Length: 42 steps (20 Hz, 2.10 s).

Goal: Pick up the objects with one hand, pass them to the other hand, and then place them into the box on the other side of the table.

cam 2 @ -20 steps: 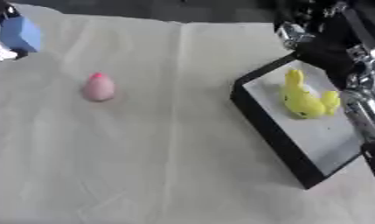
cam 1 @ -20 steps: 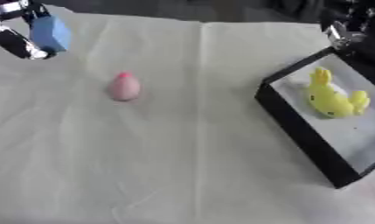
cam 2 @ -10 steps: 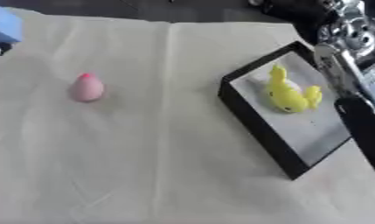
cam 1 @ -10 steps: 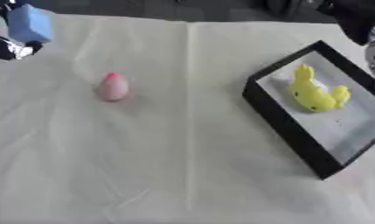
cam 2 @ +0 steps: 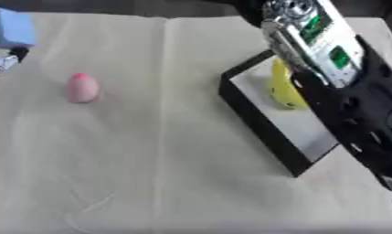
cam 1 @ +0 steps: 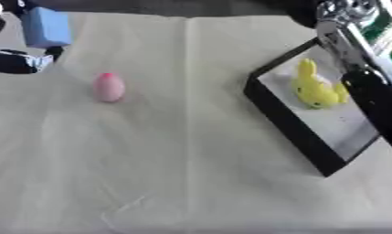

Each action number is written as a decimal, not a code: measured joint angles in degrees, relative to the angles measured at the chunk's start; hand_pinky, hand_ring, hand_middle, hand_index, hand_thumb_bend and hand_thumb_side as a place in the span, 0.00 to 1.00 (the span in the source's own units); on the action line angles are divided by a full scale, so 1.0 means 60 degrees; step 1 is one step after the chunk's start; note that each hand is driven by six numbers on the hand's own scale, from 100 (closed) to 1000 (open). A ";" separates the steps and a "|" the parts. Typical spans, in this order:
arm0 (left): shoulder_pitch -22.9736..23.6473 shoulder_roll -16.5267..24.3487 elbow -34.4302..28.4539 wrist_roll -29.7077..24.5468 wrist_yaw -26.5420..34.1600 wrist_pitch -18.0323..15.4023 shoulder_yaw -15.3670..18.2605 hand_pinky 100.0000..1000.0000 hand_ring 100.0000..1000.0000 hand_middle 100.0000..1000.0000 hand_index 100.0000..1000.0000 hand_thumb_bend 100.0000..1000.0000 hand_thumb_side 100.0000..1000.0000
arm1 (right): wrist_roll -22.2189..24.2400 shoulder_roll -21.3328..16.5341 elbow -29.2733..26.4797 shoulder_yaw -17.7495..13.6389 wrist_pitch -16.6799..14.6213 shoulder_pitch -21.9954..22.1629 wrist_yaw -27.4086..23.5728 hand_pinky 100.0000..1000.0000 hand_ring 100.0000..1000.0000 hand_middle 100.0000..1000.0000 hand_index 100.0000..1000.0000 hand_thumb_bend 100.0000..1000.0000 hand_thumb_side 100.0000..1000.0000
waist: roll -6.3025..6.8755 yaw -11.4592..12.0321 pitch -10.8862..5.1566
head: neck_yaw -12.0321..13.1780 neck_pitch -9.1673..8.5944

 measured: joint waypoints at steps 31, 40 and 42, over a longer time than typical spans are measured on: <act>0.1185 -0.1426 -0.2809 0.3968 -0.4713 0.1945 -0.2331 0.56 0.47 0.44 0.56 0.26 0.00 | 0.0871 0.1581 -0.0711 0.1540 0.2855 -0.0750 0.1178 1.00 1.00 1.00 1.00 0.14 0.39 | -0.0107 0.0139 0.0074 | -0.0598 -0.0576; 0.1266 -0.1726 -0.2582 0.5082 -0.6115 0.2332 -0.2490 0.54 0.46 0.43 0.56 0.23 0.00 | 0.0760 0.1740 -0.0535 0.1620 0.3013 -0.0712 0.1407 1.00 1.00 1.00 1.00 0.12 0.43 | -0.0108 0.0163 0.0077 | -0.0720 -0.0706; 0.1281 -0.1779 -0.2574 0.5391 -0.6429 0.2448 -0.2523 0.53 0.45 0.42 0.55 0.22 0.00 | 0.0698 0.1768 -0.0419 0.1658 0.3028 -0.0708 0.1567 1.00 1.00 1.00 1.00 0.13 0.42 | -0.0117 0.0173 0.0081 | -0.0759 -0.0697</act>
